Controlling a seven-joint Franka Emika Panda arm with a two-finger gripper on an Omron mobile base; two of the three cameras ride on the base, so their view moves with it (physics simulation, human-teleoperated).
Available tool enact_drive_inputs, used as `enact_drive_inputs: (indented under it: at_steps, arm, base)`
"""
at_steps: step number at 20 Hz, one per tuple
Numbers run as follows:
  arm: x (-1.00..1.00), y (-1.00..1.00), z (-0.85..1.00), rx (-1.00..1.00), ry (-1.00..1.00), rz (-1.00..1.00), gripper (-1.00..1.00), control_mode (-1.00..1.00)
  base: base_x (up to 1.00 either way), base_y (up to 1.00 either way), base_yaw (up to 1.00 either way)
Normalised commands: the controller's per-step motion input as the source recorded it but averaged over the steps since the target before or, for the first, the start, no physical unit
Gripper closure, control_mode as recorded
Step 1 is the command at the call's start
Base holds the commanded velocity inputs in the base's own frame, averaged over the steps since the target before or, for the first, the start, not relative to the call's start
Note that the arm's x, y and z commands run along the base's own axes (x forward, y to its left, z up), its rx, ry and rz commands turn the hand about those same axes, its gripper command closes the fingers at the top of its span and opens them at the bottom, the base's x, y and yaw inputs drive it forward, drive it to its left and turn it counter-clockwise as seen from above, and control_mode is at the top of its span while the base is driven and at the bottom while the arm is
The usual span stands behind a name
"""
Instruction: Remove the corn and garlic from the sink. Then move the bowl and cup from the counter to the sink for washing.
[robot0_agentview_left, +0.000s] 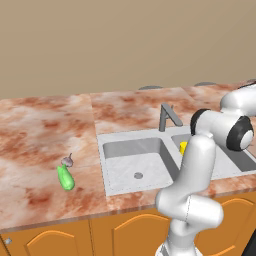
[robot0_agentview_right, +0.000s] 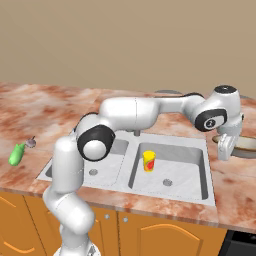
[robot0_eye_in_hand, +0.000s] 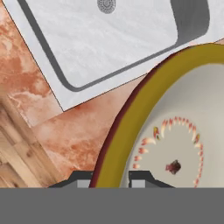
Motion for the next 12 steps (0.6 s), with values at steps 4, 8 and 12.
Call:
enact_drive_inputs:
  at_steps: [4,8,12]
  arm:
    - [-0.05,0.26,0.24,0.0,0.05,0.18,1.0,-1.0]
    - [-0.05,0.27,0.18,0.0,0.01,0.18,1.0,-1.0]
    - [-0.05,0.33,0.16,0.0,0.0,0.19,1.0,-1.0]
  base:
    - [0.0,0.0,0.0]
    - [0.0,0.0,0.0]
    - [0.0,0.0,0.0]
